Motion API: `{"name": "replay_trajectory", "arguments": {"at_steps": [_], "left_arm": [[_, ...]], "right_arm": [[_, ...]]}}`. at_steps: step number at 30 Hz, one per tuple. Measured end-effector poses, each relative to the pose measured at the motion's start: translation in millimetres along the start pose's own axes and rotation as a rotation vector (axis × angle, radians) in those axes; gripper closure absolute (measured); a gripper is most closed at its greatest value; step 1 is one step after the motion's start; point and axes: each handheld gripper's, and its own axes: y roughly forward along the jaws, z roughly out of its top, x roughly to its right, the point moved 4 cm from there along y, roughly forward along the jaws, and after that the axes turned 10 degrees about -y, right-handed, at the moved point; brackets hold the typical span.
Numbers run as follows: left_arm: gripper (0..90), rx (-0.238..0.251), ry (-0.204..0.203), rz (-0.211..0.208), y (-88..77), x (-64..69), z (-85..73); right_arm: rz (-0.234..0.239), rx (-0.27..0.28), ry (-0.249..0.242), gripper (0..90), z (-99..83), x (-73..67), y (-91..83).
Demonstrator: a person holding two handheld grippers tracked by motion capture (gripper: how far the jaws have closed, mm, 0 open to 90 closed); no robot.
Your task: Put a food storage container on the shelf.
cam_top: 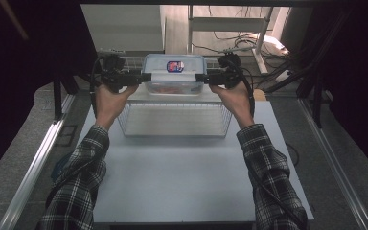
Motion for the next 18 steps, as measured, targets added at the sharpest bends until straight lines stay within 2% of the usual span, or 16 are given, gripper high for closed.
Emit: {"name": "replay_trajectory", "arguments": {"at_steps": [2, 4, 7, 10, 11, 14, 15, 16, 18], "left_arm": [[43.8, -0.025, 0.026, 0.032, 1.8, -0.5, -2.2], [42.4, -0.032, 0.032, 0.023, 3.2, -1.6, -5.0], [42.0, 0.007, 0.015, 0.017, 1.1, -4.7, -4.2], [42.3, 0.064, -0.027, 0.023, -2.3, -8.8, 2.8], [42.6, 0.063, -0.035, 0.022, -1.7, -9.6, 5.1], [44.7, 0.014, -0.027, 0.032, 5.0, -9.5, 7.1], [45.9, 0.011, -0.037, 0.007, 6.4, -8.0, 6.7], [48.7, 0.013, -0.039, 0.006, 6.8, -6.9, 6.2], [48.2, 0.010, -0.040, 0.008, 5.6, -5.6, 5.0]], "right_arm": [[0.000, 0.004, 0.010, 42.8, 0.9, 0.6, 0.3], [0.000, -0.003, 0.000, 44.0, 1.9, -0.7, 0.5], [-0.005, -0.012, -0.010, 43.6, 3.0, -4.1, 0.5], [-0.010, -0.017, -0.018, 44.8, 3.1, -6.2, -0.2], [-0.010, -0.018, -0.019, 45.2, 3.0, -6.6, -0.6], [0.000, -0.017, -0.016, 47.1, 1.9, -5.6, -2.3], [0.003, -0.014, -0.012, 47.0, 1.4, -4.9, -2.7], [0.005, -0.012, -0.009, 46.8, 0.7, -4.0, -3.4], [0.008, -0.013, -0.008, 46.1, -0.3, -2.7, -4.6]]}}
